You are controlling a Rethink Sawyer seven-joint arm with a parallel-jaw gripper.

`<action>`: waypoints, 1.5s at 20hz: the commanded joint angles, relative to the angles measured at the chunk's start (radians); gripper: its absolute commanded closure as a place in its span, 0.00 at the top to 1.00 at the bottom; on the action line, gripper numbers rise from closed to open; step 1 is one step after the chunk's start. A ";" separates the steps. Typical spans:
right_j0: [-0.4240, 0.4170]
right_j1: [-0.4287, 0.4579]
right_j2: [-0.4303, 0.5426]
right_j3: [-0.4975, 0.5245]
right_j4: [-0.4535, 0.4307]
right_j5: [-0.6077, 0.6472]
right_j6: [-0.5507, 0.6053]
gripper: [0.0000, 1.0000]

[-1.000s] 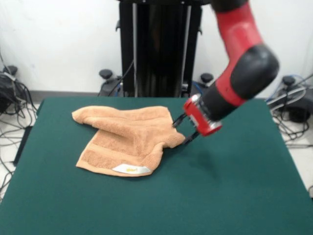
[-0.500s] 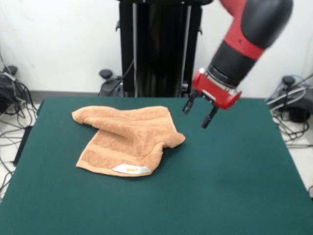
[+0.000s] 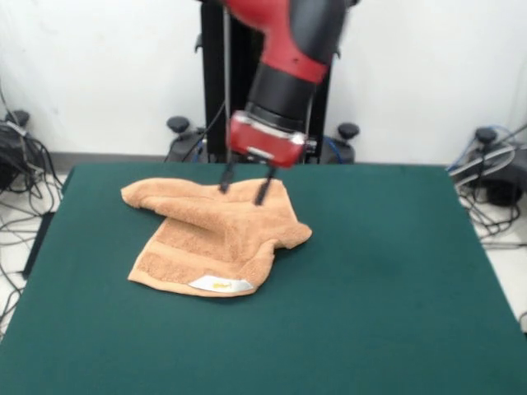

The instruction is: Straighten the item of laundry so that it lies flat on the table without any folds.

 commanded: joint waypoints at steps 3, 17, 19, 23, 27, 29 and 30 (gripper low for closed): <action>-0.035 0.202 -0.202 -0.165 -0.370 0.041 0.034 1.00; -0.060 0.188 -0.182 -0.273 -0.536 0.162 0.115 1.00; -0.065 0.173 -0.194 -0.256 -0.560 0.173 0.127 1.00; -0.070 0.173 -0.216 -0.267 -0.598 0.169 0.146 1.00; -0.090 0.197 -0.226 -0.280 -0.665 0.129 0.157 1.00; -0.131 0.197 -0.215 -0.292 -0.744 0.148 0.150 1.00; -0.149 0.190 -0.217 -0.288 -0.773 0.168 0.144 1.00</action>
